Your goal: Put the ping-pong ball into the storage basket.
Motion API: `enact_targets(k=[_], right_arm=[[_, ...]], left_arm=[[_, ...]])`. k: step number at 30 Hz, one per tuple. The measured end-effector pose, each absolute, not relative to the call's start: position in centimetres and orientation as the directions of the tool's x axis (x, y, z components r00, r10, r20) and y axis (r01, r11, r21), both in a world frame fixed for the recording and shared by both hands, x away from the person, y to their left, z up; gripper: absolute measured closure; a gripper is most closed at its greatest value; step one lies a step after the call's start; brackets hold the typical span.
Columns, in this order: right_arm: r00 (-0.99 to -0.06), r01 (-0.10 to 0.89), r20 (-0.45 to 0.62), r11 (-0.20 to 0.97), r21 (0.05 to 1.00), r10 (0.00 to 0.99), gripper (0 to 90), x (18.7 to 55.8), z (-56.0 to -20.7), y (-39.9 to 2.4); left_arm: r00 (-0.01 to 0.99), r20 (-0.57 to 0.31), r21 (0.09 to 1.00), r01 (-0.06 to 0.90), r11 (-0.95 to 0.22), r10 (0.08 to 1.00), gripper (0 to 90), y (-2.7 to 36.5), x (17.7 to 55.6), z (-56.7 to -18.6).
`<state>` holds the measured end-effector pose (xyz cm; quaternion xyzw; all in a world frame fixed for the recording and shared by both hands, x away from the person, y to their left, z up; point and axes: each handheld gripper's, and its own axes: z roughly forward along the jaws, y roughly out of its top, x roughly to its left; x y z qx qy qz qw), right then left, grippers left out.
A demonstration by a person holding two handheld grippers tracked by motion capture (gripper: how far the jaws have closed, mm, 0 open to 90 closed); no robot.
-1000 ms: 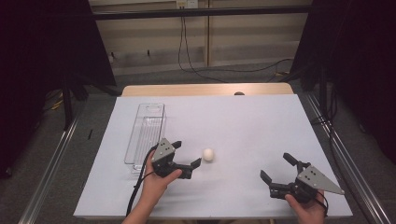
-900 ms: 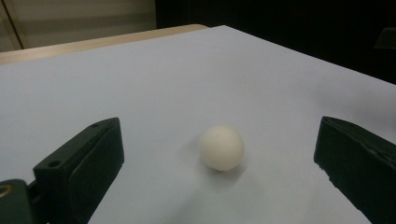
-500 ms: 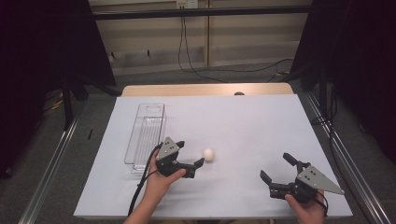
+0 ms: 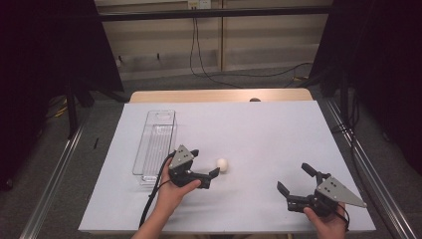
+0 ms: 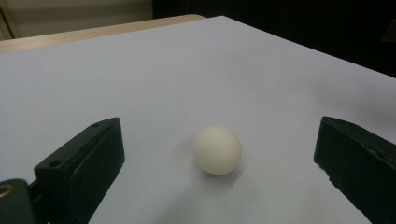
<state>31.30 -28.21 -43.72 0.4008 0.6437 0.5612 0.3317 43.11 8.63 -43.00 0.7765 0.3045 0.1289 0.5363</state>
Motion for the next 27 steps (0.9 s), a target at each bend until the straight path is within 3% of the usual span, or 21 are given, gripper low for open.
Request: enact_targets(k=[27], right_arm=[[-0.47, 0.147, 0.021, 0.054, 0.988, 0.883, 0.5, 31.4, -43.8, -28.1]], left_arm=[[0.774, -0.132, 0.894, 0.363, -0.263, 0.62, 1.8, 7.3, 43.8, -43.4]])
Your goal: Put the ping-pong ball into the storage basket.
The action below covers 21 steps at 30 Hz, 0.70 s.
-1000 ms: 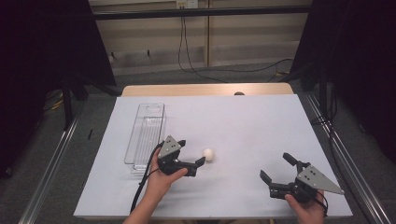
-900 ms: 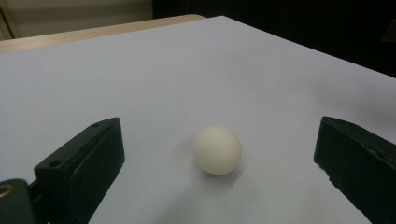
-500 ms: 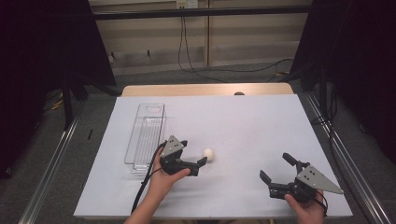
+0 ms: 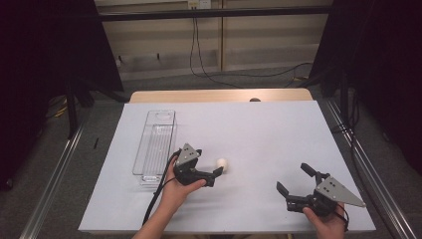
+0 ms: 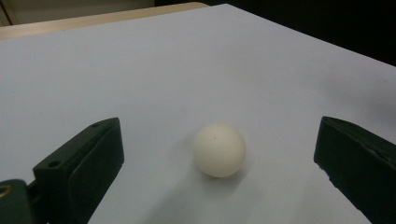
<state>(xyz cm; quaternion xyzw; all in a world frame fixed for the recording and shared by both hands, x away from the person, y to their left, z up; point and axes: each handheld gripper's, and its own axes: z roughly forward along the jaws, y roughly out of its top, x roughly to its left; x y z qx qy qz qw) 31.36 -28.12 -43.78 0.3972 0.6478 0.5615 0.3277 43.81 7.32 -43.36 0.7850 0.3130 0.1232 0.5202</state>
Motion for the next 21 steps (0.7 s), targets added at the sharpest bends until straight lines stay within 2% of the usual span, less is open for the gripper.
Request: enact_targets(k=[21], right_arm=[[-0.468, 0.143, 0.021, 0.052, 0.988, 0.884, 0.6, 31.3, -43.7, -28.1]], left_arm=[[0.778, -0.132, 0.87, 0.388, -0.303, 0.614, 1.9, 5.9, 44.5, -43.9]])
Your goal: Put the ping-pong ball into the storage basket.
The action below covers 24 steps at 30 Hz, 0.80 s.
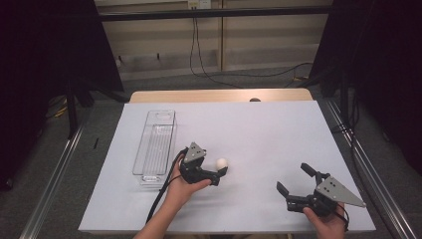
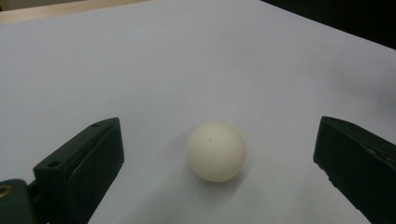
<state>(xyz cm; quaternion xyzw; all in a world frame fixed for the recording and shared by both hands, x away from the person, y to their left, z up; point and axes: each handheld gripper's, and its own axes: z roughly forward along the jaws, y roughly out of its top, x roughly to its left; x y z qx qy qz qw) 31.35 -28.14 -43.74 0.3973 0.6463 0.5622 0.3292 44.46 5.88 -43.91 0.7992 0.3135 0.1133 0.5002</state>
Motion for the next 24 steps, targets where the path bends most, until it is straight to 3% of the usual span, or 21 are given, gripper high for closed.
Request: enact_targets(k=[24], right_arm=[[-0.469, 0.143, 0.026, 0.046, 0.989, 0.883, 0.7, 31.28, -43.67, -28.17]], left_arm=[[0.746, -0.157, 0.856, 0.429, -0.287, 0.647, 2.0, 5.33, 45.43, -44.5]])
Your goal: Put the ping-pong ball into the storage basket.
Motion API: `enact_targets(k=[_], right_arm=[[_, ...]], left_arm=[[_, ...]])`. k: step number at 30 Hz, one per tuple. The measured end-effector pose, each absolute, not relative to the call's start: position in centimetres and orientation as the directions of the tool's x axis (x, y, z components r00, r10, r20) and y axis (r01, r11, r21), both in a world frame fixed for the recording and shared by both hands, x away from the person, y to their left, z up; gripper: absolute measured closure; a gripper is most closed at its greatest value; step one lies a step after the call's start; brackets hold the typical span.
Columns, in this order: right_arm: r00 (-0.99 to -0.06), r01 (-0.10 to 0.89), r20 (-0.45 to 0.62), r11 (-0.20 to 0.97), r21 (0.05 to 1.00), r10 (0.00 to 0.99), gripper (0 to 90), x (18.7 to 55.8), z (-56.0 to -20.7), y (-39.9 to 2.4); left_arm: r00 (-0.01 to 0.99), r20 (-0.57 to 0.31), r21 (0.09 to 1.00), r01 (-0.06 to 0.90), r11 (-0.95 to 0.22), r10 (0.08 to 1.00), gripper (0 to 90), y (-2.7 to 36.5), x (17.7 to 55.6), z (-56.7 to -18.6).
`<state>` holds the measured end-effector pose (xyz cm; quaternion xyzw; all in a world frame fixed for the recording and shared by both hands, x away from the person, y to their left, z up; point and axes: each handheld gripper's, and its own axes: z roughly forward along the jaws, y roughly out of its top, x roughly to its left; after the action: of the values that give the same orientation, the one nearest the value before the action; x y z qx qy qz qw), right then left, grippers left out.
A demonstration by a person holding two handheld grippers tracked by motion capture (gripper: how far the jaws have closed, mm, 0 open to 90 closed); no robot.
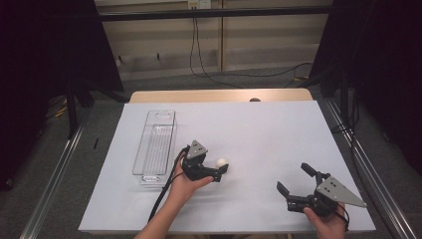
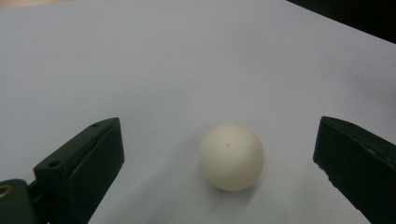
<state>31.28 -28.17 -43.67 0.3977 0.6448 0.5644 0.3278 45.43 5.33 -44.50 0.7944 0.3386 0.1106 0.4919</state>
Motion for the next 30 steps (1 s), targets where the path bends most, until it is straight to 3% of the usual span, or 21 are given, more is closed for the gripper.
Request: enact_targets(k=[30], right_arm=[[-0.471, 0.141, 0.027, 0.045, 0.989, 0.882, 0.8, 31.27, -43.65, -28.12]], left_arm=[[0.747, -0.148, 0.818, 0.46, -0.344, 0.648, 4.9, 4.24, 46.48, -44.98]])
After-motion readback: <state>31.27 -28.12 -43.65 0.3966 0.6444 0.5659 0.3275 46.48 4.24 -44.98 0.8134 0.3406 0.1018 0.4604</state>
